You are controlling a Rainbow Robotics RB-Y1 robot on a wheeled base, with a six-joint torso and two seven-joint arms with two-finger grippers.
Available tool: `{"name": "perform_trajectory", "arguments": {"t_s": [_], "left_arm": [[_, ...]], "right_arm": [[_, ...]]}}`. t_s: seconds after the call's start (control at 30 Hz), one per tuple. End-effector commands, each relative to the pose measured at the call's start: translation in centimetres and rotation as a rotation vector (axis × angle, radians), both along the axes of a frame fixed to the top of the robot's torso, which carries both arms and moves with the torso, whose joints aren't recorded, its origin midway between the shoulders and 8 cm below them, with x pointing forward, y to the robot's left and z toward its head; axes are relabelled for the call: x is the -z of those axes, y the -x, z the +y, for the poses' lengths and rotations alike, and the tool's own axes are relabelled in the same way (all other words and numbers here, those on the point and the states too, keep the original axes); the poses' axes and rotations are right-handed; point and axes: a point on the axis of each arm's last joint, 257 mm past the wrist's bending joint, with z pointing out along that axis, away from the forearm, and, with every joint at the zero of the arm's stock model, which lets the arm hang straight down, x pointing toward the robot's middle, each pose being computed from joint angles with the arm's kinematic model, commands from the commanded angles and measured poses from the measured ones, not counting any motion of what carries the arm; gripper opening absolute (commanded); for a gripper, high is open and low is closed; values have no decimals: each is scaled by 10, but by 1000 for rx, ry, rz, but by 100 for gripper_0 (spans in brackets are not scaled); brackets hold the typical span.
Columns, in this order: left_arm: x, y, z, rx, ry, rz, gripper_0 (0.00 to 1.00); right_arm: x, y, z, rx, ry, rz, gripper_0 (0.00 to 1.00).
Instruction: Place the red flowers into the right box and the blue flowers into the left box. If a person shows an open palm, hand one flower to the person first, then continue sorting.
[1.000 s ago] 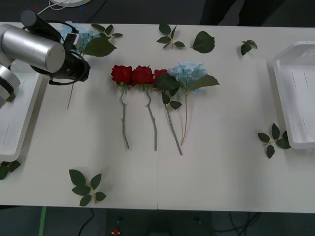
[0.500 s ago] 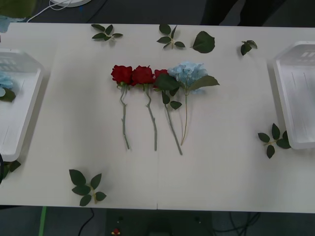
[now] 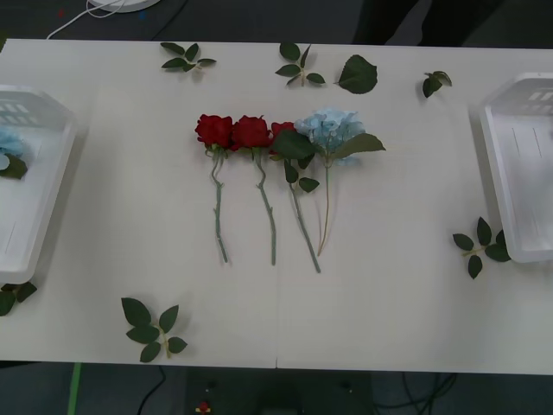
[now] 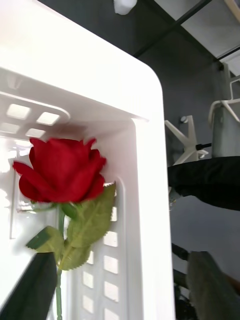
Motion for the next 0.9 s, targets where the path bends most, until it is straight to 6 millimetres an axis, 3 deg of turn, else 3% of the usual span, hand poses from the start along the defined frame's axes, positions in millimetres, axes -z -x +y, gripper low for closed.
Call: {"name": "perform_trajectory", "arguments": {"t_s": [0.03, 0.23, 0.3, 0.53, 0.6, 0.63, 0.8, 0.83, 0.87, 0.9], "left_arm": [[10, 22, 50, 37, -152, -60, 0], [53, 19, 62, 27, -189, -110, 0], [71, 14, 59, 29, -204, -135, 0], [117, -2, 42, -3, -202, -227, 0], [124, -6, 38, -12, -206, -241, 0], [128, -9, 36, -23, -212, -259, 0], [137, -15, 34, -53, -235, -301, 0], [137, -16, 33, -52, -240, -303, 2], [136, -16, 34, -53, -242, -306, 11], [135, -17, 32, -53, -234, -315, 45]], "right_arm": [[-21, -2, 4, -1, -83, -57, 100], [-11, 7, 60, -60, -223, -2, 100], [-10, 14, 87, -108, -271, 3, 100], [4, 55, 202, -244, -439, 77, 100], [7, 62, 230, -268, -483, 83, 100], [9, 68, 255, -290, -522, 88, 100], [18, 83, 341, -373, -649, 108, 100], [19, 85, 361, -397, -675, 106, 100], [21, 85, 369, -404, -685, 106, 100], [24, 86, 388, -423, -702, 109, 100]]}}
